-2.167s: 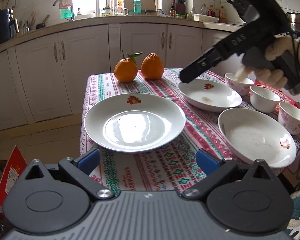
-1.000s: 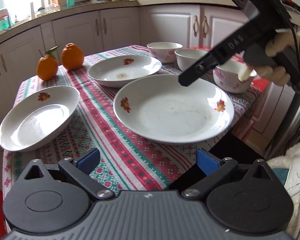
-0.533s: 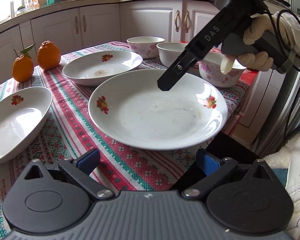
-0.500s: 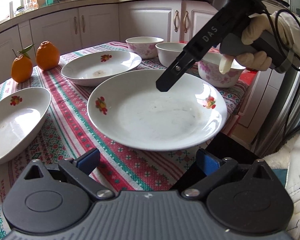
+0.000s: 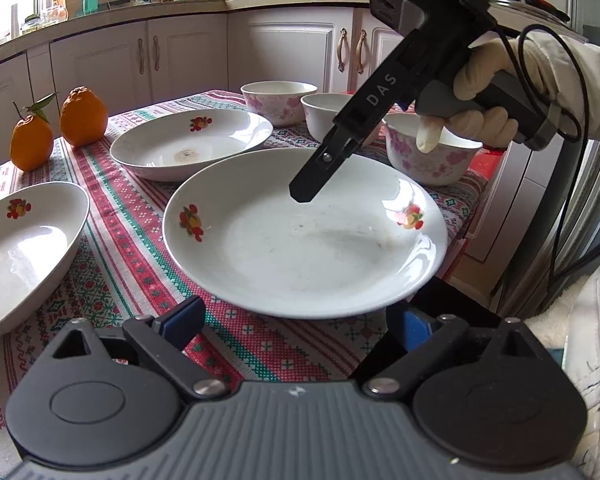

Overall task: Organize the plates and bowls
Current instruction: 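Carry the white plate with the right gripper toward another white plate, then lower the held plate onto the other white plate with the right gripper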

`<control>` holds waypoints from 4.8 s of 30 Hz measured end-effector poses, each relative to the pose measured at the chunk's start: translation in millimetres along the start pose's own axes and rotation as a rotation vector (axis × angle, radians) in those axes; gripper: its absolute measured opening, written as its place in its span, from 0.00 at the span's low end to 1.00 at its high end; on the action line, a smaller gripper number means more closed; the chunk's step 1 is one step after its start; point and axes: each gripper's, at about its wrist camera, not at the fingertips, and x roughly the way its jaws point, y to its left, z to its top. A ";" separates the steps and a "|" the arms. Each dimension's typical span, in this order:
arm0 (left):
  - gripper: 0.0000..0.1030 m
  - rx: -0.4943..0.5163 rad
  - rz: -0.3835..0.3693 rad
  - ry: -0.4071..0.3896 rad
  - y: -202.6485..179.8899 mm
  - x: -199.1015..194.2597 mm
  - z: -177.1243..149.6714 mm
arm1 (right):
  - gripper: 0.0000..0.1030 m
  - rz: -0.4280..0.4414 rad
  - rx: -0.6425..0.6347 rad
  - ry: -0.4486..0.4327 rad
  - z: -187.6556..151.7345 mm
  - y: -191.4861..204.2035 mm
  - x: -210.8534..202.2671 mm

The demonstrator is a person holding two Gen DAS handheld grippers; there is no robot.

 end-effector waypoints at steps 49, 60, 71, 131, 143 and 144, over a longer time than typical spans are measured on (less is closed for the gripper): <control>0.84 0.017 -0.024 0.036 7.4 -6.3 3.2 | 0.76 0.137 -0.018 -0.010 18.8 -2.3 10.0; 0.84 -0.011 0.013 0.013 22.1 -27.9 8.9 | 0.76 0.150 -0.076 -0.035 43.5 22.8 3.9; 0.84 -0.075 0.125 -0.004 66.0 -57.5 8.3 | 0.76 0.203 -0.191 -0.030 100.9 68.8 28.5; 0.91 -0.239 0.316 0.027 157.1 -59.4 -13.1 | 0.76 0.242 -0.231 0.028 163.8 105.9 95.9; 0.93 -0.251 0.358 0.017 153.9 -61.3 -15.6 | 0.77 0.192 -0.254 0.017 155.2 114.1 91.7; 0.93 -0.253 0.359 0.015 153.8 -61.3 -15.5 | 0.77 0.189 -0.254 0.016 154.5 114.6 91.1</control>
